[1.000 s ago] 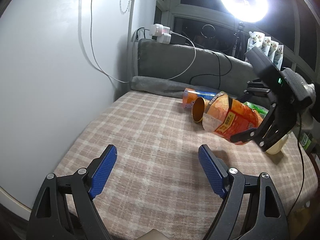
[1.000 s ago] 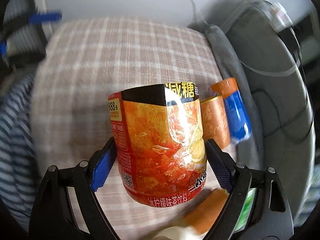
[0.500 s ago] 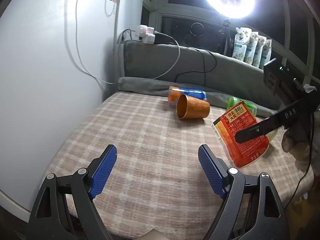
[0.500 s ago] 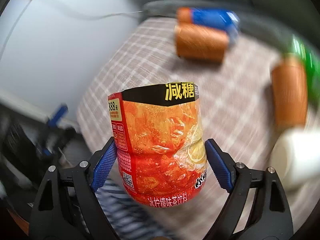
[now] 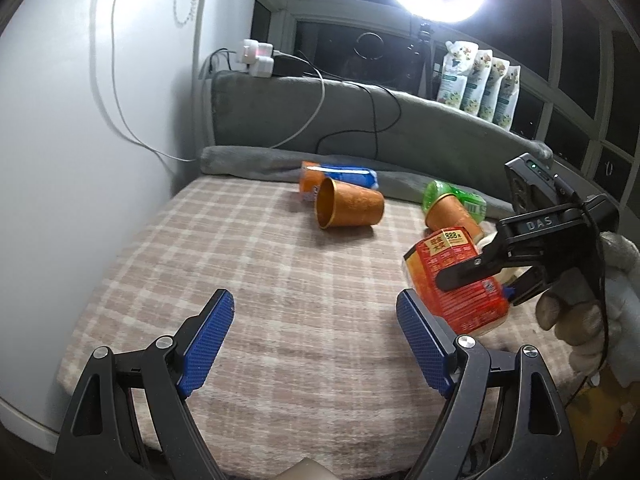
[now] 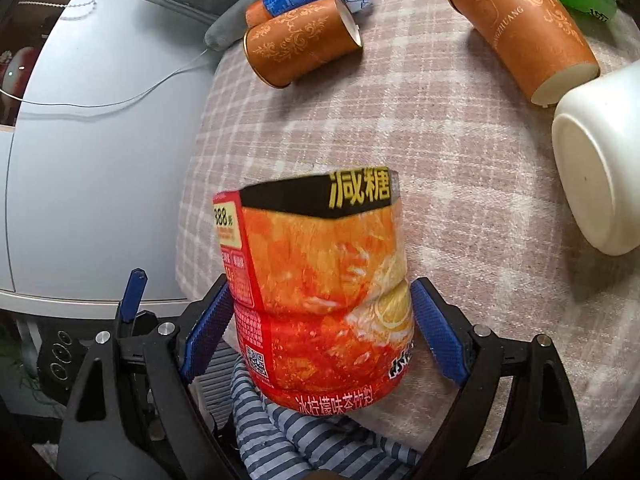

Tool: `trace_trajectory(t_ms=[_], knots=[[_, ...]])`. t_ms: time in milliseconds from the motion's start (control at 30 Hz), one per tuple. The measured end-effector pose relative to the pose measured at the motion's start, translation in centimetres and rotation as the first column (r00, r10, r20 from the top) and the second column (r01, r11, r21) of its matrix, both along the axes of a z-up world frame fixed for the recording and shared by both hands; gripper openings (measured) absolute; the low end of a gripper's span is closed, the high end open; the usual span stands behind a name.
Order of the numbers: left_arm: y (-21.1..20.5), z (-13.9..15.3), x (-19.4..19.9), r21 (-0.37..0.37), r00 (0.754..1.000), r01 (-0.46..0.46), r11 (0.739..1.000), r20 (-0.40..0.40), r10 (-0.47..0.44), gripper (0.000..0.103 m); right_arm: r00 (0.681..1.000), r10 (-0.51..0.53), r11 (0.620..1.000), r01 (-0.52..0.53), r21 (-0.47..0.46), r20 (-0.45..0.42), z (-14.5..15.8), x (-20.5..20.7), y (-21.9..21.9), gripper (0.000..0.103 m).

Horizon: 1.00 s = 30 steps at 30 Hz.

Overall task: Flip cup upright
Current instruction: 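Lift the bottle with the right tool and rotate it upright, then lower the upright bottle onto the bed with the right tool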

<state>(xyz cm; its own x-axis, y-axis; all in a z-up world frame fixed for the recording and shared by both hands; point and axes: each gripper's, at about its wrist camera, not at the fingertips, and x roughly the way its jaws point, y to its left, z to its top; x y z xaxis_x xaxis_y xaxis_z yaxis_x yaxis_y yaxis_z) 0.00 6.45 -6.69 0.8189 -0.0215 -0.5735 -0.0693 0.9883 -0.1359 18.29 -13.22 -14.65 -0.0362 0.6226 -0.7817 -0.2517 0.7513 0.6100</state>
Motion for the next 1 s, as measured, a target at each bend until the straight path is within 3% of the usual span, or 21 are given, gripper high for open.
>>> trace_trajectory(t_ms=[333, 500, 700, 800, 900, 1000], knots=[[-0.7, 0.1, 1.4, -0.073, 0.996, 0.07, 0.995, -0.045, -0.073, 0.084, 0.998, 0.007, 1.0, -0.009, 0.026, 0.07, 2.5, 0.6, -1.2, 0.092], [-1.0, 0.1, 3.2, -0.171, 0.986, 0.124, 0.977, -0.088, -0.141, 0.084, 0.98, -0.011, 1.0, 0.008, 0.016, 0.199, 4.9, -0.1, -2.8, 0.092], [-1.0, -0.3, 6.9, -0.359, 0.958, 0.167, 0.918, -0.16, -0.237, 0.084, 0.899, -0.04, 0.992, 0.089, -0.09, 0.437, 7.9, -2.3, -4.8, 0.092], [-0.9, -0.8, 9.0, -0.437, 0.94, 0.167, 0.884, -0.199, -0.276, 0.084, 0.834, -0.049, 0.977, 0.155, -0.148, 0.549, 9.0, -3.9, -5.6, 0.092], [-1.0, -1.4, 10.6, -0.503, 0.92, 0.161, 0.849, -0.235, -0.314, 0.084, 0.793, -0.077, 0.963, 0.217, -0.162, 0.605, 9.5, -5.3, -6.9, 0.092], [-1.1, -2.1, 12.1, -0.548, 0.899, 0.146, 0.824, -0.275, -0.341, 0.084, 0.771, -0.132, 0.953, 0.271, -0.134, 0.623, 9.9, -6.2, -8.4, 0.092]])
